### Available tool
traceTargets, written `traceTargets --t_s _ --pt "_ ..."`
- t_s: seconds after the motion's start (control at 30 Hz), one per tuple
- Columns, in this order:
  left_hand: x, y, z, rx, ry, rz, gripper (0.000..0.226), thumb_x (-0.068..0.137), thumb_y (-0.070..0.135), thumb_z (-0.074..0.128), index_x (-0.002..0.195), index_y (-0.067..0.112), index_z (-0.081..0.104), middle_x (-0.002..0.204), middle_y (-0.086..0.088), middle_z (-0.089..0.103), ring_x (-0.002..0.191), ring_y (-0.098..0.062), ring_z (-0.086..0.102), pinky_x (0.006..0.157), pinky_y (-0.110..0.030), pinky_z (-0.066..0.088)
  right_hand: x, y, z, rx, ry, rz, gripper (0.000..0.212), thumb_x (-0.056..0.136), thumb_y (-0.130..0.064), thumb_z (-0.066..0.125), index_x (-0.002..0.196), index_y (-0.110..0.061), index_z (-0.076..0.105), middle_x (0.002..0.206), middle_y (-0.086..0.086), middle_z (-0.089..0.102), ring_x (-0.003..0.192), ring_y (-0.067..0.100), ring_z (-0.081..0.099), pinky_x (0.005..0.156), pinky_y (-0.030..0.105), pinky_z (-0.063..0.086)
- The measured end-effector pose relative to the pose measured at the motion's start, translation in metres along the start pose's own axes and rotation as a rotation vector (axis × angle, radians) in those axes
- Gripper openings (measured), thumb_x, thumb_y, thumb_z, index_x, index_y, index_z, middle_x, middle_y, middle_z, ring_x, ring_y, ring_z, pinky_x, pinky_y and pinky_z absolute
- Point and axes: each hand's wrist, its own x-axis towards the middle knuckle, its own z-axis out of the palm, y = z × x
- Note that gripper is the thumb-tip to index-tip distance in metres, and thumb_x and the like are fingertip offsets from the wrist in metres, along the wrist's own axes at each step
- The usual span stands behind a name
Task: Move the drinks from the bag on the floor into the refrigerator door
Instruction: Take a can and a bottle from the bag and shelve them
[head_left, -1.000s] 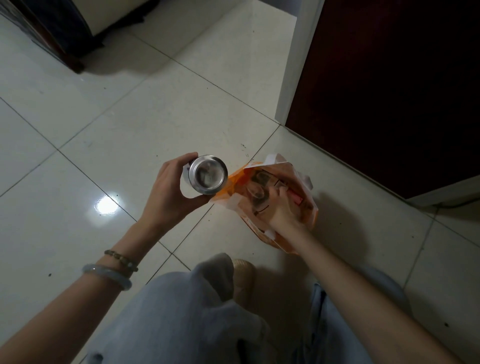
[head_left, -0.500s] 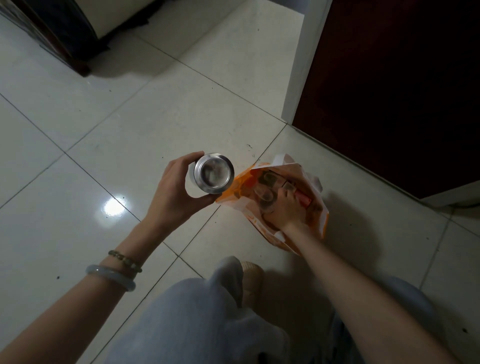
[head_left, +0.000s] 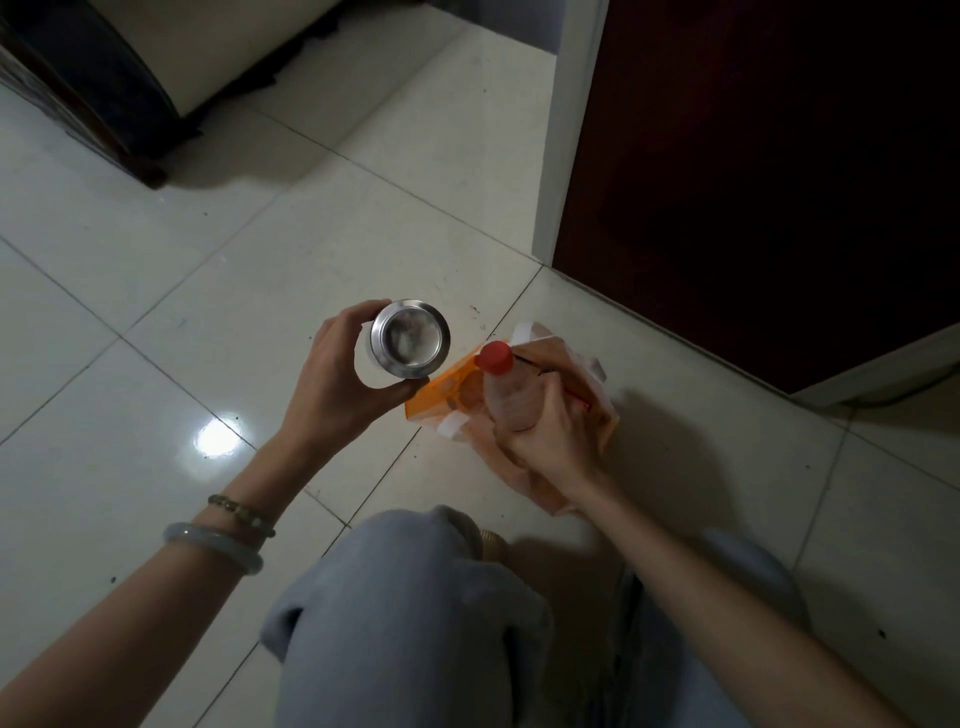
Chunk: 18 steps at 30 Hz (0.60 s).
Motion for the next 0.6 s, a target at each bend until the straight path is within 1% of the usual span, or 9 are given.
traceTargets --t_s 0.07,0.1,0.13,0.17,0.23,0.27,0.4,0.5,0.6 --pt "0.008 0.006 -0.004 0.01 -0.014 -0.006 0.074 0.064 0.029 0.084 0.125 0.02 0.043 0.123 -0.003 0.055 0.109 -0.024 0.051 0.087 -0.041 0.046 -0.006 -0.011 -0.009 0.045 0.008 -0.017 0.084 0.069 -0.048 0.074 0.133 -0.011 0.034 0.12 0.003 0.054 0.106 0.014 0.052 0.085 0.011 0.031" --pt "0.015 0.012 -0.006 0.019 -0.019 0.001 0.074 0.064 0.029 0.083 0.125 0.019 0.044 0.123 -0.003 0.055 0.109 -0.023 0.051 0.087 -0.04 0.046 -0.008 -0.017 -0.017 0.045 0.033 -0.054 0.081 0.069 -0.044 0.076 0.131 -0.012 0.035 0.114 -0.002 0.053 0.097 0.005 0.049 0.078 0.001 0.029" --pt "0.02 0.017 -0.007 0.004 -0.035 0.001 0.073 0.065 0.029 0.083 0.125 0.018 0.044 0.123 -0.003 0.055 0.109 -0.023 0.051 0.087 -0.04 0.046 -0.011 -0.024 -0.025 0.061 0.056 -0.09 0.08 0.068 -0.041 0.079 0.13 -0.012 0.036 0.109 -0.006 0.05 0.088 -0.003 0.043 0.067 -0.003 0.028" --pt "0.025 0.025 -0.009 -0.011 -0.048 0.002 0.072 0.065 0.03 0.083 0.125 0.018 0.044 0.122 -0.003 0.055 0.109 -0.023 0.051 0.087 -0.039 0.046 -0.014 -0.033 -0.035 0.066 0.081 -0.115 0.079 0.067 -0.038 0.081 0.129 -0.013 0.037 0.104 -0.009 0.046 0.081 -0.005 0.04 0.061 -0.004 0.03" --pt "0.036 0.042 -0.016 -0.037 -0.084 0.002 0.071 0.066 0.03 0.083 0.124 0.018 0.045 0.121 -0.001 0.055 0.108 -0.022 0.052 0.087 -0.04 0.046 -0.02 -0.047 -0.053 0.066 0.094 -0.09 0.076 0.065 -0.037 0.082 0.125 -0.014 0.04 0.099 -0.01 0.044 0.077 -0.003 0.041 0.055 -0.001 0.032" --pt "0.042 0.052 -0.023 -0.045 -0.101 -0.006 0.07 0.066 0.029 0.083 0.124 0.018 0.045 0.121 0.0 0.055 0.108 -0.022 0.052 0.087 -0.041 0.046 -0.024 -0.057 -0.064 0.061 0.101 -0.065 0.074 0.065 -0.038 0.081 0.122 -0.015 0.041 0.098 -0.009 0.047 0.079 -0.001 0.045 0.057 0.001 0.033" --pt "0.068 0.106 -0.066 -0.064 -0.146 -0.055 0.07 0.065 0.028 0.083 0.124 0.017 0.046 0.12 0.002 0.055 0.106 -0.02 0.051 0.086 -0.039 0.047 -0.047 -0.095 -0.116 0.108 0.139 0.03 0.07 0.06 -0.041 0.082 0.112 -0.021 0.039 0.096 -0.005 0.059 0.085 0.011 0.059 0.066 0.022 0.05" --pt "0.087 0.157 -0.107 -0.079 -0.207 -0.065 0.07 0.066 0.03 0.083 0.124 0.017 0.046 0.121 -0.002 0.056 0.107 -0.02 0.052 0.087 -0.039 0.047 -0.077 -0.137 -0.171 0.101 0.161 0.055 0.068 0.059 -0.038 0.084 0.108 -0.018 0.04 0.087 -0.007 0.057 0.075 0.009 0.058 0.058 0.015 0.046" --pt "0.106 0.216 -0.149 -0.105 -0.258 -0.056 0.071 0.065 0.033 0.083 0.124 0.019 0.046 0.12 0.002 0.056 0.106 -0.019 0.051 0.086 -0.04 0.047 -0.114 -0.185 -0.231 0.119 0.193 0.072 0.069 0.058 -0.039 0.083 0.108 -0.018 0.04 0.088 -0.006 0.057 0.076 0.009 0.058 0.06 0.018 0.048"
